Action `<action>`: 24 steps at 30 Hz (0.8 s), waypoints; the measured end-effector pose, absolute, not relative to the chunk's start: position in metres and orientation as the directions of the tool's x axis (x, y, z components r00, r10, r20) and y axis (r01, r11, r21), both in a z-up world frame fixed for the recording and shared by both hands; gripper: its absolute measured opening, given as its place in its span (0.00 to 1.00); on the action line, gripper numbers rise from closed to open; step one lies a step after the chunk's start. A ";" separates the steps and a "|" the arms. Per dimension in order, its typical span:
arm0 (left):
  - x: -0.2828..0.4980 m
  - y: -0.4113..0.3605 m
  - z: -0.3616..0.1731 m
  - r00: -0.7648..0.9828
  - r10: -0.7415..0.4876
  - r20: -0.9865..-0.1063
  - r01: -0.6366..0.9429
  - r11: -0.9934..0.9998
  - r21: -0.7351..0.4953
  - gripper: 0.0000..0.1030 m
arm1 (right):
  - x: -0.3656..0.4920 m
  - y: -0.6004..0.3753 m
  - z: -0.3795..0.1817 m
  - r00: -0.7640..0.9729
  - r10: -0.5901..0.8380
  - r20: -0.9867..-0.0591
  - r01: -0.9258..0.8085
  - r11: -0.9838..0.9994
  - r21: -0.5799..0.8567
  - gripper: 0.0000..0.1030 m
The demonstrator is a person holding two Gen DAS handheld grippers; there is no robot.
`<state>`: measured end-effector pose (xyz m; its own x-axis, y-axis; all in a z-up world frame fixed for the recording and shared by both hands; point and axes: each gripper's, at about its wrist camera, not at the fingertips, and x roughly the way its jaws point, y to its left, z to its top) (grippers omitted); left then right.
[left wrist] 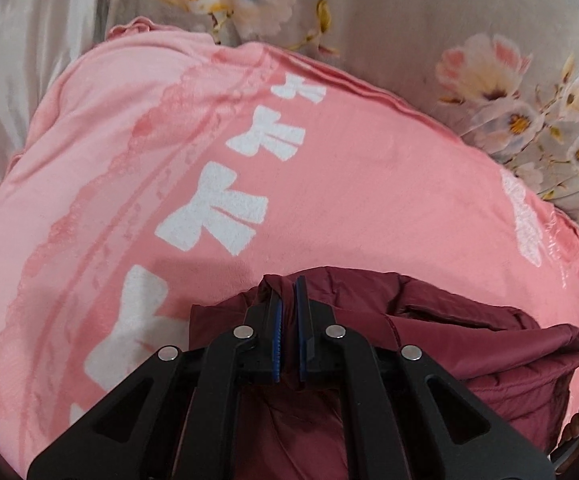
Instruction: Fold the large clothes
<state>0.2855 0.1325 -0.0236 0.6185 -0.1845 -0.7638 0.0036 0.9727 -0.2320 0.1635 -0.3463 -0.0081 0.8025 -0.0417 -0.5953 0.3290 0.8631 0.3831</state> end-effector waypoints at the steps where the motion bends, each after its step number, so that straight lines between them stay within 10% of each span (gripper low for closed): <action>1: 0.290 0.131 -0.032 0.608 -0.183 -0.772 0.000 0.973 -0.231 0.05 | 0.166 -0.347 -0.012 0.797 -0.041 -0.602 0.334 0.861 0.384 0.02; 24: 0.311 0.121 -0.094 0.615 -0.239 -0.752 0.062 0.965 -0.255 0.08 | 0.190 -0.359 -0.075 0.730 0.009 -0.684 0.365 0.841 0.400 0.04</action>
<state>0.3105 0.1205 -0.0943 0.6146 -0.2386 -0.7519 0.0625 0.9649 -0.2552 0.1899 -0.3591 -0.0750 0.7298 0.0092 -0.6836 0.3646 0.8407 0.4004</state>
